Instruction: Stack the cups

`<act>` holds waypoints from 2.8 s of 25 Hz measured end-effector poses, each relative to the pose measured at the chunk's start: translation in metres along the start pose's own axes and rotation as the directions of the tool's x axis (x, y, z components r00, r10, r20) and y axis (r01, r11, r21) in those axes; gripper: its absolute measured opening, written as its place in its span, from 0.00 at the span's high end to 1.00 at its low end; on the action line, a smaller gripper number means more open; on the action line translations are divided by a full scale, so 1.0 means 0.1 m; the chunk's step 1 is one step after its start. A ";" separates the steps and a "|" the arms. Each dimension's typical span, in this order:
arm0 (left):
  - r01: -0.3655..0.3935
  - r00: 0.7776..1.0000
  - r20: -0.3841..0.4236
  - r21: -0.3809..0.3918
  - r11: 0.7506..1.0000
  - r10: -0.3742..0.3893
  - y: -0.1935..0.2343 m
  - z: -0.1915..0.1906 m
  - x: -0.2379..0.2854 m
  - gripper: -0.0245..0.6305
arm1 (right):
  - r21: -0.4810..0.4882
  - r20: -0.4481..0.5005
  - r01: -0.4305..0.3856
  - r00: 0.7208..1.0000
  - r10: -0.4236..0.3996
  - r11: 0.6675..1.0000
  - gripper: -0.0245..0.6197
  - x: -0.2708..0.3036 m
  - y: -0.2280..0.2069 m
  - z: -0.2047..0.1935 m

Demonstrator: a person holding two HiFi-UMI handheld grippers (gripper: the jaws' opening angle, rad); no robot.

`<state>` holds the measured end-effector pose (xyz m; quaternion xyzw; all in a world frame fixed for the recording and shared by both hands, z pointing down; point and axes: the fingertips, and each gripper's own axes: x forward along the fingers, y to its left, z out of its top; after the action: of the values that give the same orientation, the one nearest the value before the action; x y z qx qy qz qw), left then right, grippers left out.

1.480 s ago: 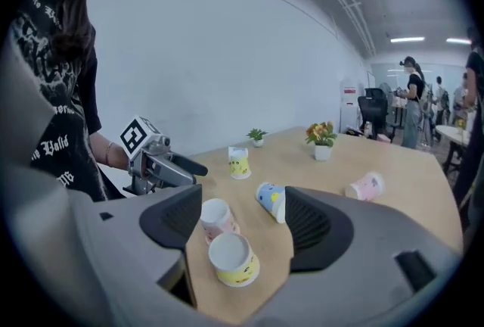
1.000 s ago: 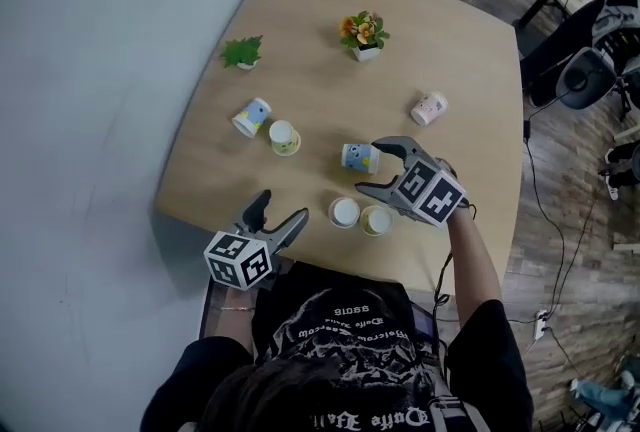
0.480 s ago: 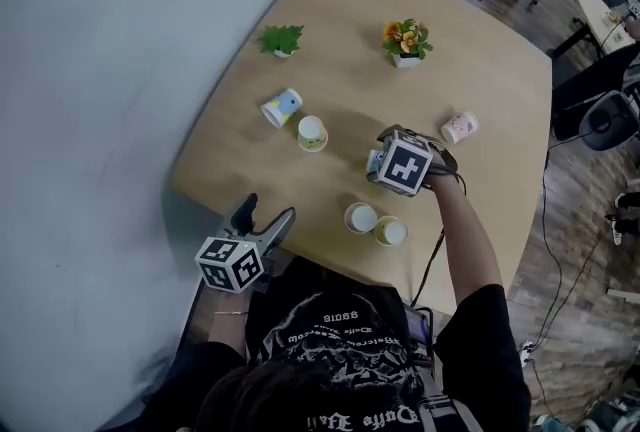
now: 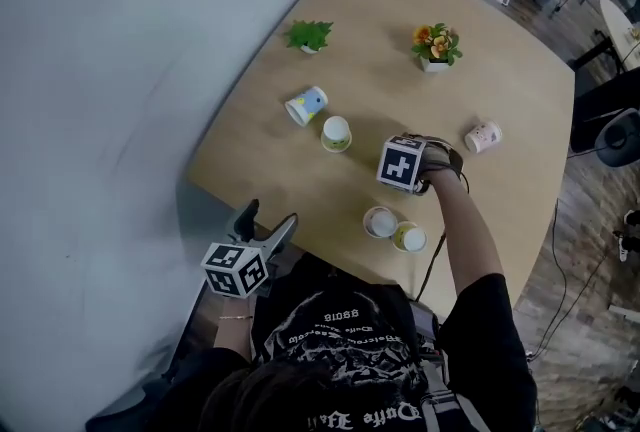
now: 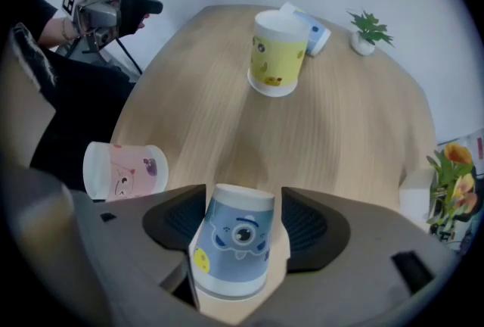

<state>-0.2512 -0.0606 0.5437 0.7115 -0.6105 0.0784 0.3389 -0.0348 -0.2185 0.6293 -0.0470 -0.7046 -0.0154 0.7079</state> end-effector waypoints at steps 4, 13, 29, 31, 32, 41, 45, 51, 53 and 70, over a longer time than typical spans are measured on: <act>-0.012 1.000 -0.008 0.008 1.000 0.012 0.06 0.00 -0.01 0.34 | 0.016 -0.039 -0.040 0.998 0.040 0.999 0.49 0.09 0.04 -0.02; 0.028 0.999 -0.022 0.021 0.999 -0.028 0.05 0.03 0.10 0.34 | 0.170 0.153 -0.047 0.988 0.021 0.984 0.51 -0.08 0.01 0.04; 0.217 0.975 -0.067 0.059 0.974 -0.213 -0.51 0.01 0.43 0.34 | 0.428 0.547 0.095 0.764 -0.341 0.899 0.51 -1.07 0.18 -0.28; 0.241 0.969 -0.072 0.062 0.969 -0.236 -0.59 0.00 0.47 0.34 | 0.458 0.567 0.124 0.722 -0.397 0.880 0.51 -1.21 0.25 -0.37; 0.251 0.966 -0.073 0.064 0.966 -0.246 -0.62 0.00 0.49 0.34 | 0.472 0.574 0.139 0.701 -0.423 0.871 0.51 -1.28 0.29 -0.41; 0.287 0.954 -0.119 0.089 0.954 -0.276 -0.80 -0.06 0.60 0.34 | 0.612 0.603 0.173 0.531 -0.596 0.772 0.51 -1.58 0.67 -0.74; 0.306 0.948 -0.123 0.101 0.947 -0.293 -0.91 -0.06 0.66 0.34 | 0.695 0.588 0.171 0.424 -0.689 0.698 0.51 -1.67 0.80 -0.92; 0.321 0.941 -0.154 0.130 0.938 -0.301 -1.05 -0.09 0.71 0.34 | 0.769 0.556 0.122 0.356 -0.751 0.628 0.51 -1.52 1.05 -1.12; 0.321 0.941 -0.154 0.135 0.937 -0.300 -1.08 -0.08 0.72 0.34 | 0.787 0.544 0.098 0.359 -0.759 0.610 0.51 -1.39 1.12 -1.16; 0.288 0.952 -0.150 0.156 0.945 -0.266 -1.32 -0.20 0.70 0.34 | 0.909 0.387 0.032 0.310 -0.868 0.416 0.51 -0.82 1.23 -1.51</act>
<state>-0.1061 -0.1023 0.5445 0.8110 -0.4721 0.1286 0.3206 0.1255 -0.1131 0.5411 0.4952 -0.8504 0.0824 0.1576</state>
